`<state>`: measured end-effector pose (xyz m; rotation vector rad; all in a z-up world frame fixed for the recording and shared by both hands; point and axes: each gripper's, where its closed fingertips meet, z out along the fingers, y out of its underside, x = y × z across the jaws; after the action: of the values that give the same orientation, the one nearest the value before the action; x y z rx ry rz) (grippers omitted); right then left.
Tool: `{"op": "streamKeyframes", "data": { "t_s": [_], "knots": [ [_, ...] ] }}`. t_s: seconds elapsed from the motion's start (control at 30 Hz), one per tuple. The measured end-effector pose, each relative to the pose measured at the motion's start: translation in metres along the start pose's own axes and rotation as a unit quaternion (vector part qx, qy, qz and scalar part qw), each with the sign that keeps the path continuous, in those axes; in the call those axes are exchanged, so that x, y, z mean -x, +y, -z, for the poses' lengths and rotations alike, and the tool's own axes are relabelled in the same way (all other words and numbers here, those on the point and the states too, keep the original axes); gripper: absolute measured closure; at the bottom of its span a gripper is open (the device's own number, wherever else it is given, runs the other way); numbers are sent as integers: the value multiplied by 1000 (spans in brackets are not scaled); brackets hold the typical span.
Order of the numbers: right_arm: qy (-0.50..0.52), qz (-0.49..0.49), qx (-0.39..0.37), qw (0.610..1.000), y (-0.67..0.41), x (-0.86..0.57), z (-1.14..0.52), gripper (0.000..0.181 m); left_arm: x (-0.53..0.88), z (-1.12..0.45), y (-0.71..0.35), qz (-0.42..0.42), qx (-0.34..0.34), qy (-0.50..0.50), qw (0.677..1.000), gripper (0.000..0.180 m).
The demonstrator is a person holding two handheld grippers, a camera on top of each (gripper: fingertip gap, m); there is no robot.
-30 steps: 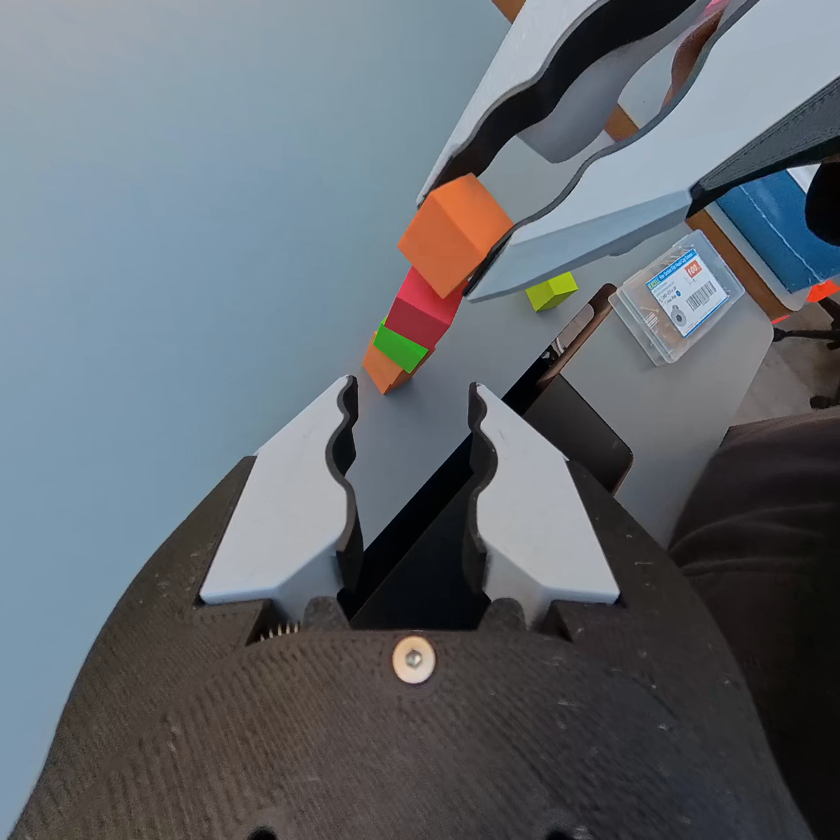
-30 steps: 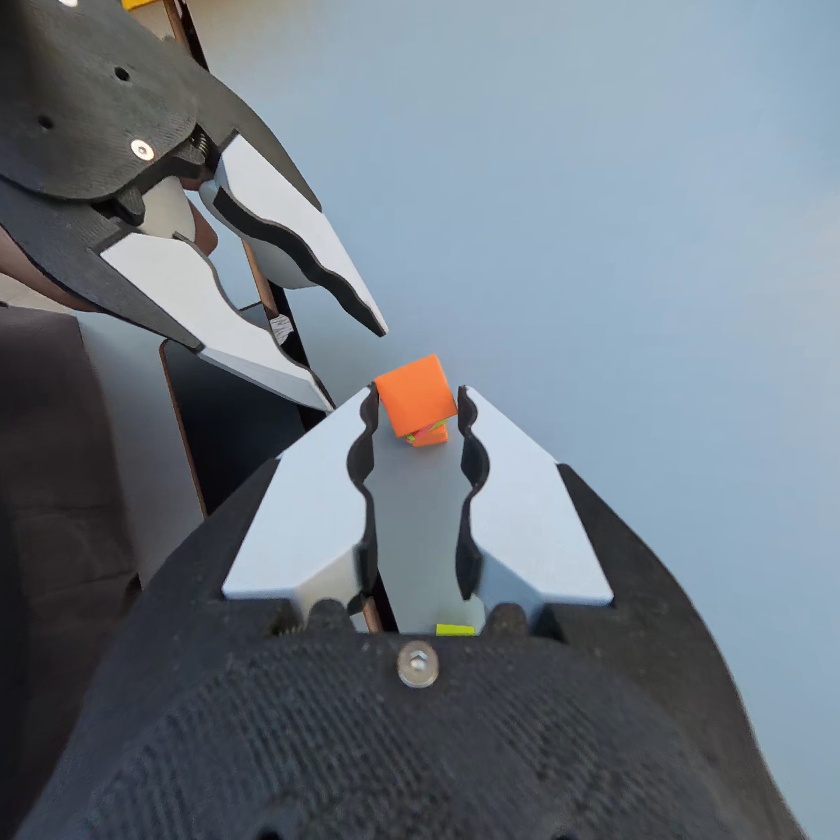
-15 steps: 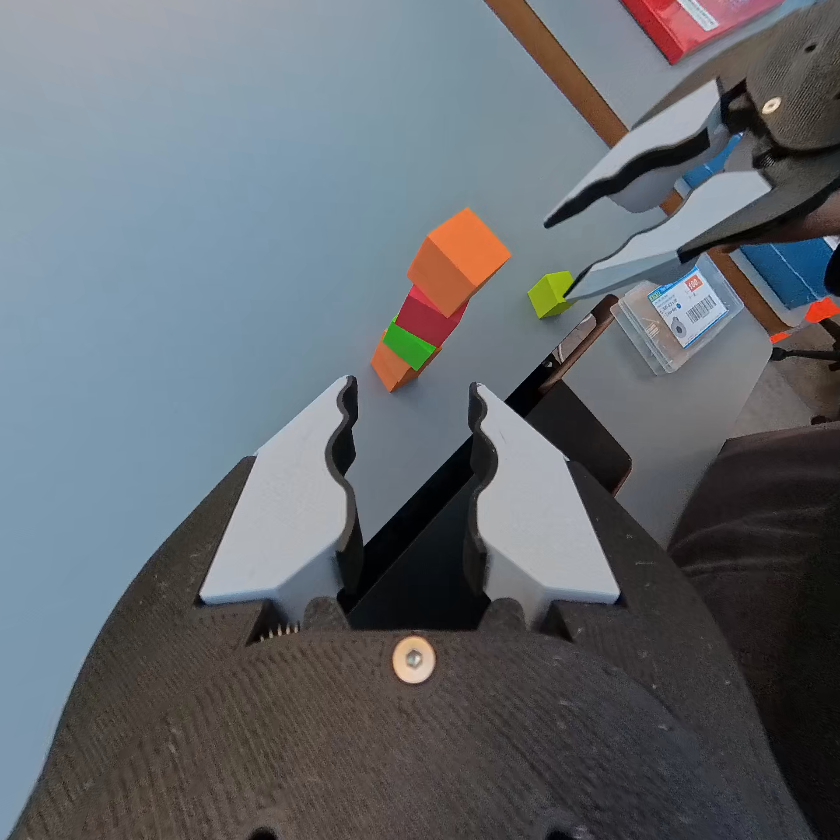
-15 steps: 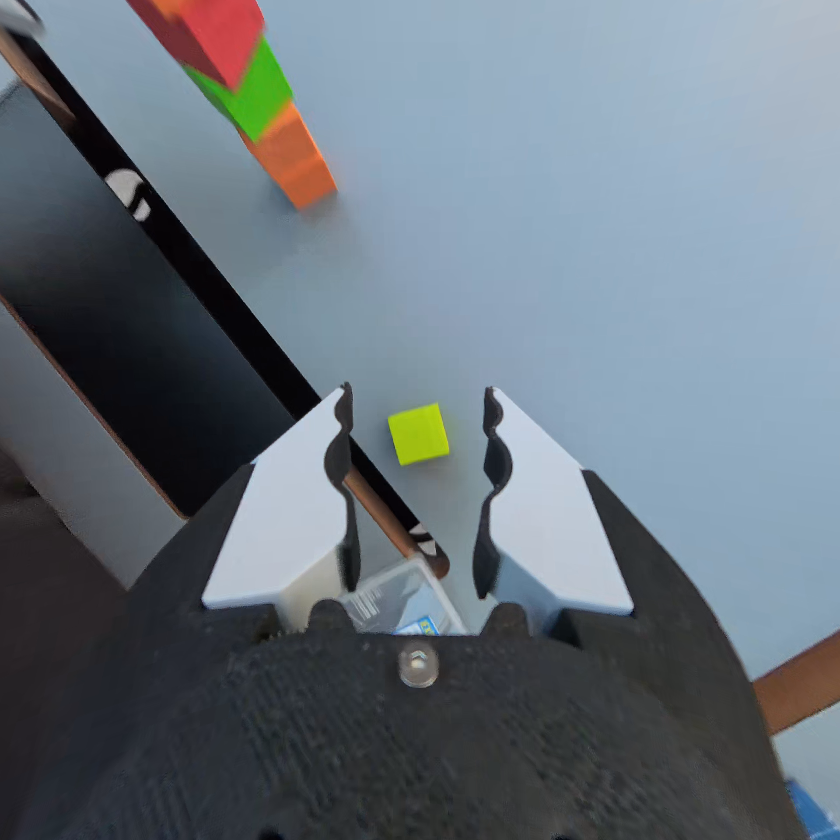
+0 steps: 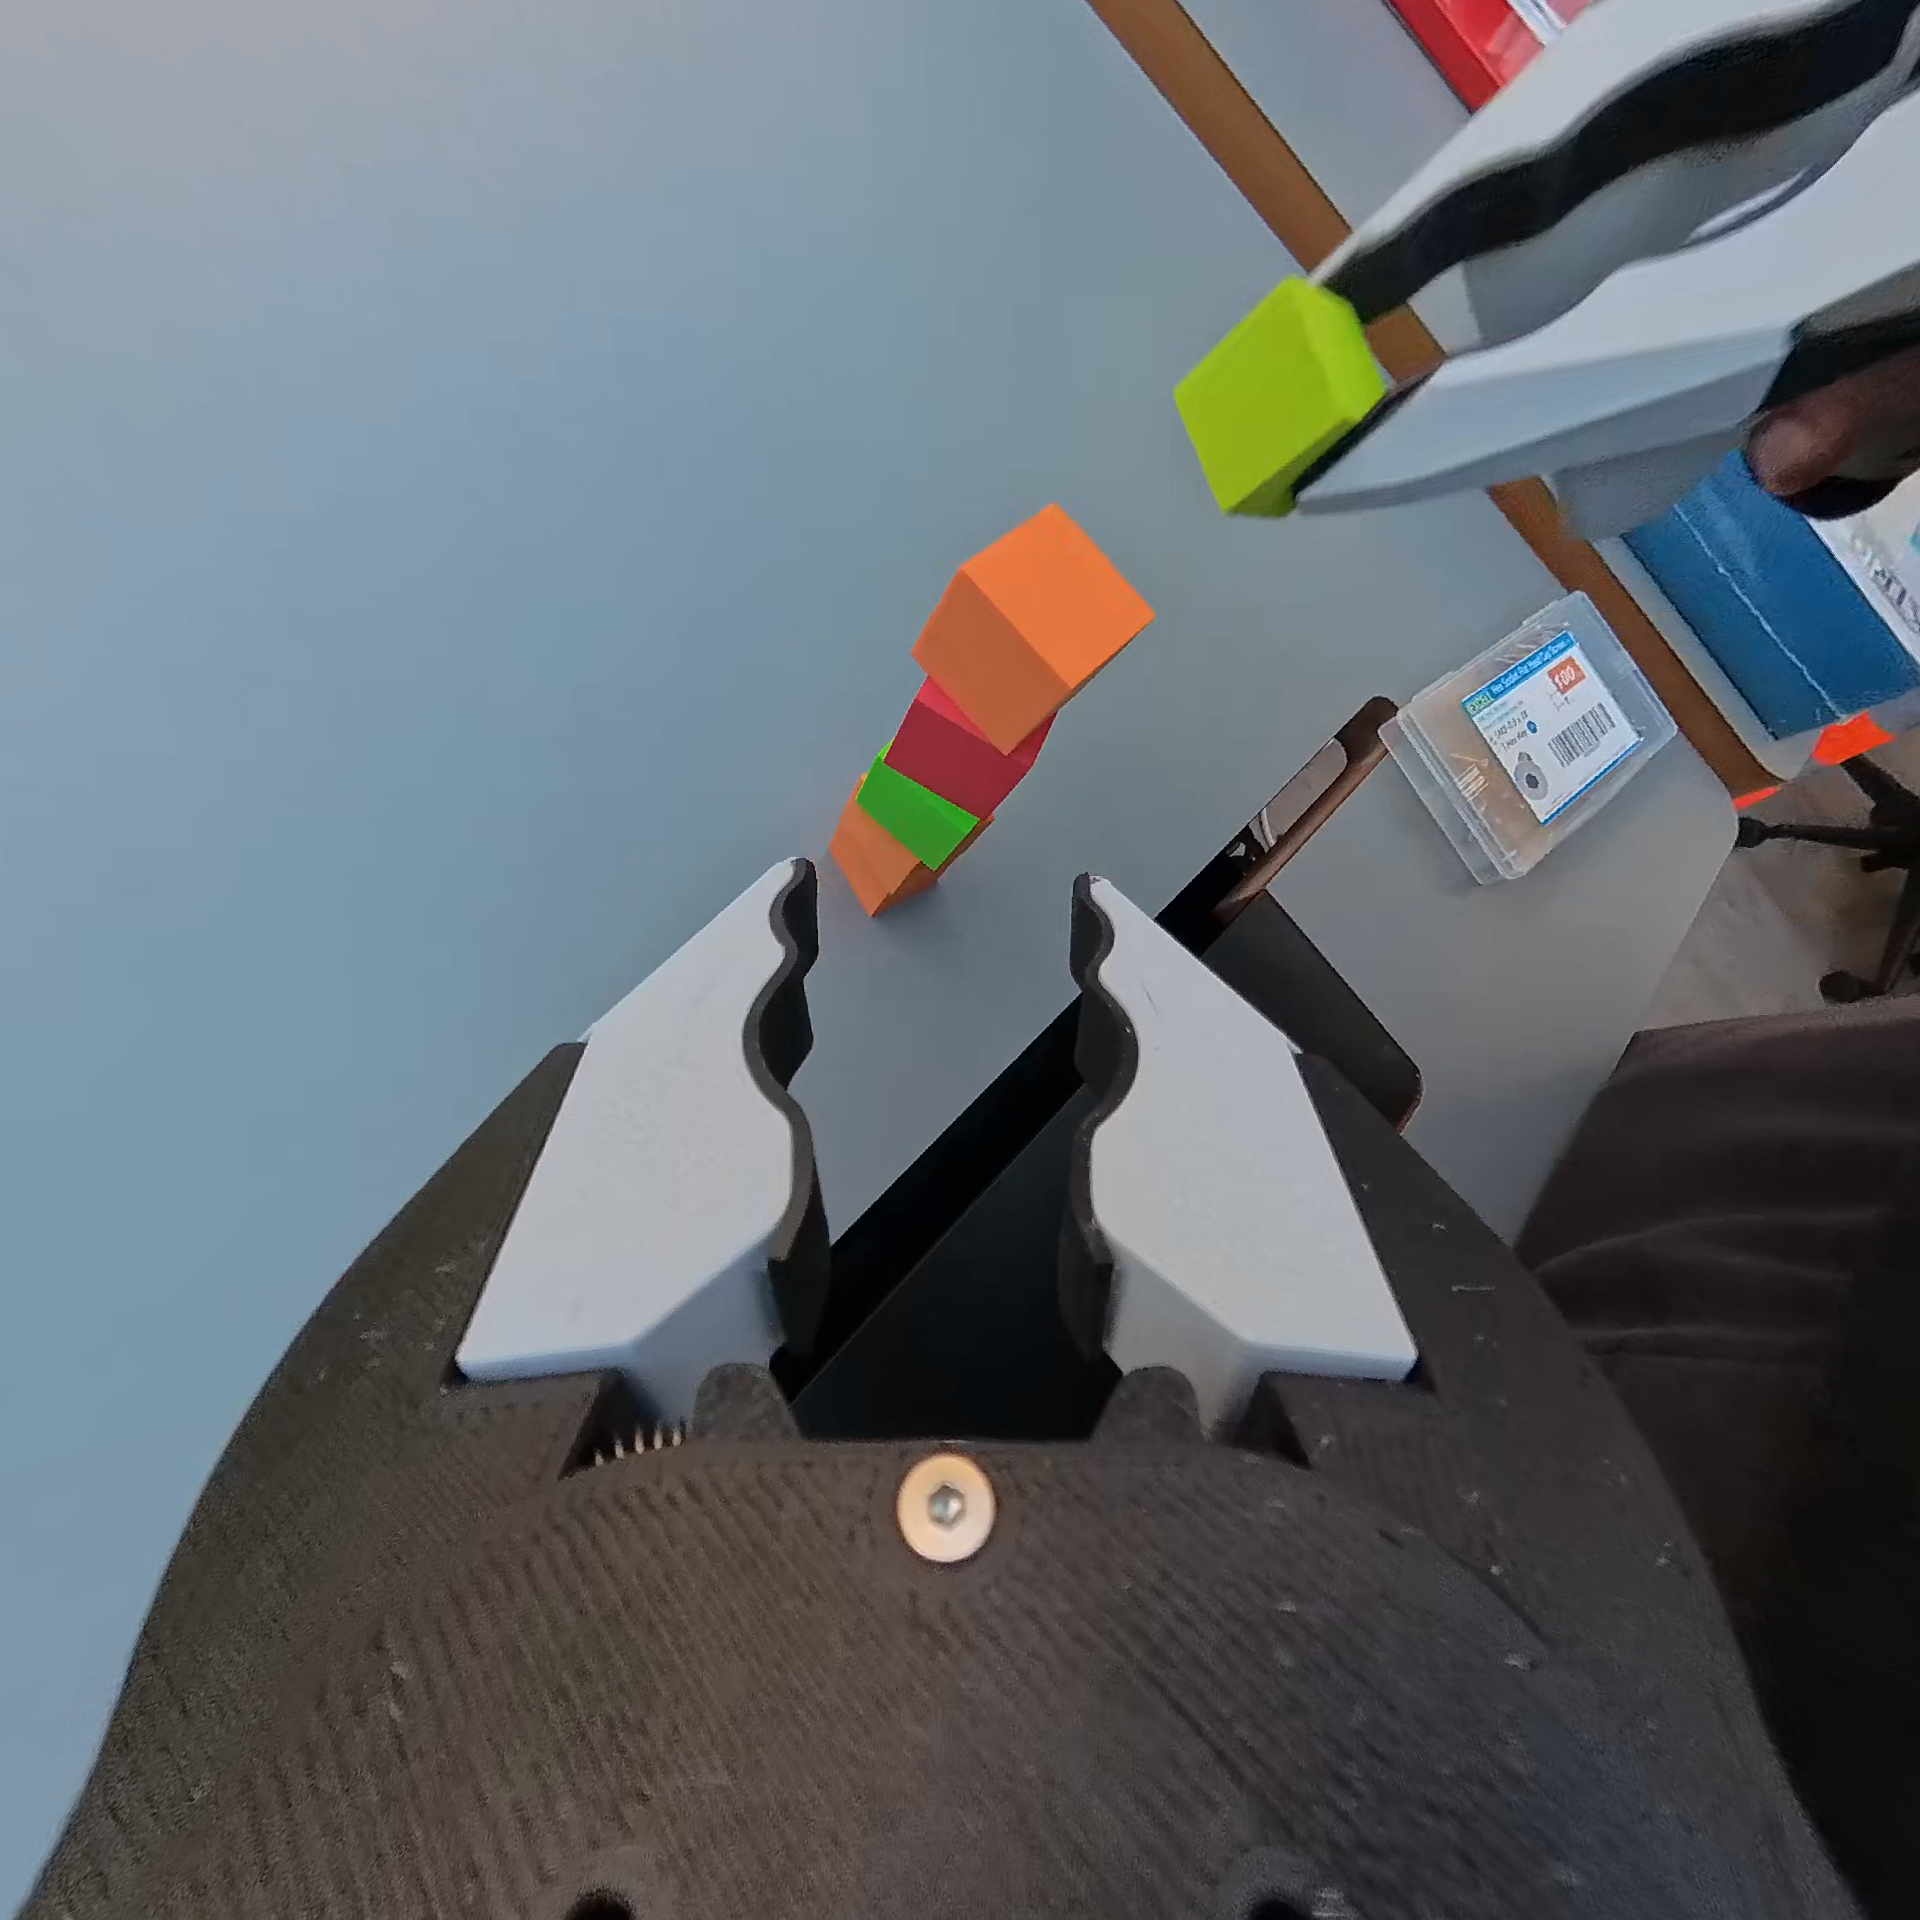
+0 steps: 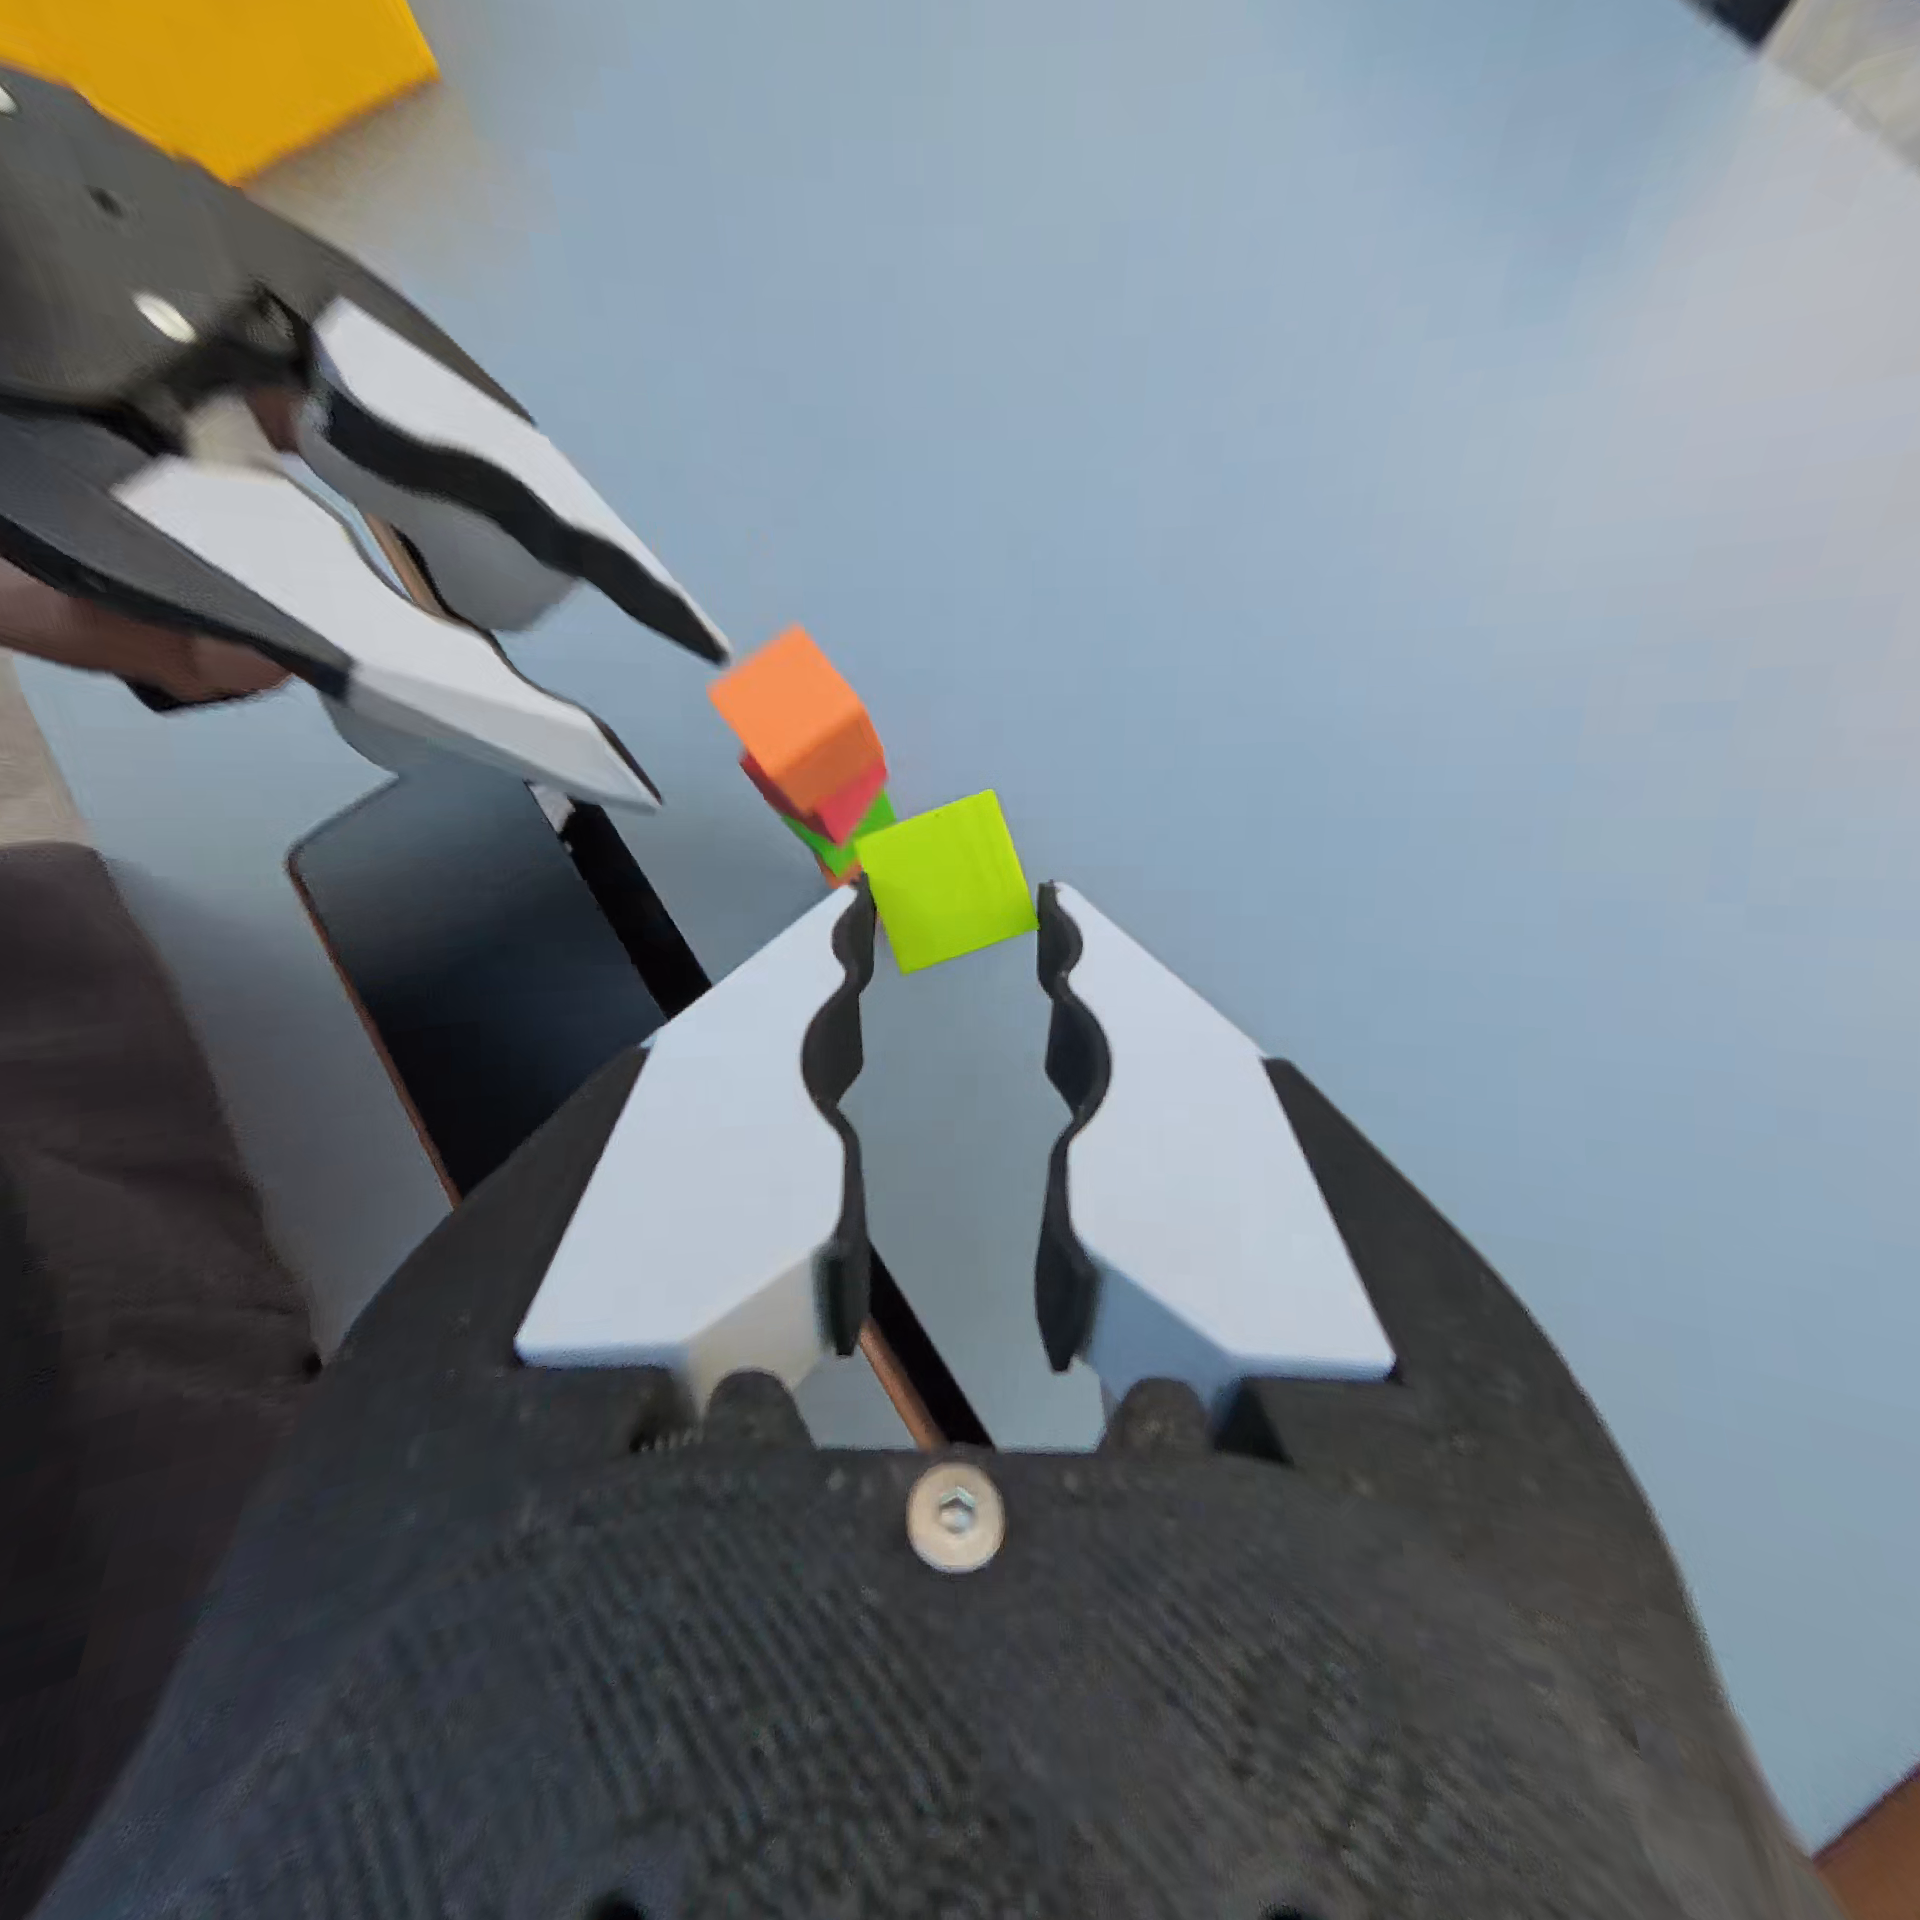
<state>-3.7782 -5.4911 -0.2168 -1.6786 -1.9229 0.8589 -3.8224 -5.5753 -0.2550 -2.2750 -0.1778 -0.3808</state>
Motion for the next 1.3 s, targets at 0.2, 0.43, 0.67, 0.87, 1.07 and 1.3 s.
{"op": "streamKeyframes", "data": {
  "t_s": [0.2, 0.43, 0.67, 0.87, 1.07, 1.3],
  "knots": [
    [-69, 62, 32, 995, -45, 32, -23, 150, 1, 3, -2, 14, -12, -1, 1000, 133],
    [-57, 41, 19, 997, -41, 29, -17, 124, 8, 11, 1, 28, -23, -16, 999, 133],
    [13, -44, 25, 999, 23, 1, 6, 136, 5, 11, 12, 34, -9, -2, 999, 135],
    [1, 5, 124, 992, 82, 34, 6, 181, -42, 7, 31, -48, 46, 105, 992, 173],
    [-31, 7, 131, 991, 77, 49, 2, 181, -77, -23, 47, -95, 118, 186, 971, 180],
    [-22, 6, 116, 993, 75, 54, 11, 181, 9, -52, 6, -109, 41, -37, 992, 180]
  ]
}}
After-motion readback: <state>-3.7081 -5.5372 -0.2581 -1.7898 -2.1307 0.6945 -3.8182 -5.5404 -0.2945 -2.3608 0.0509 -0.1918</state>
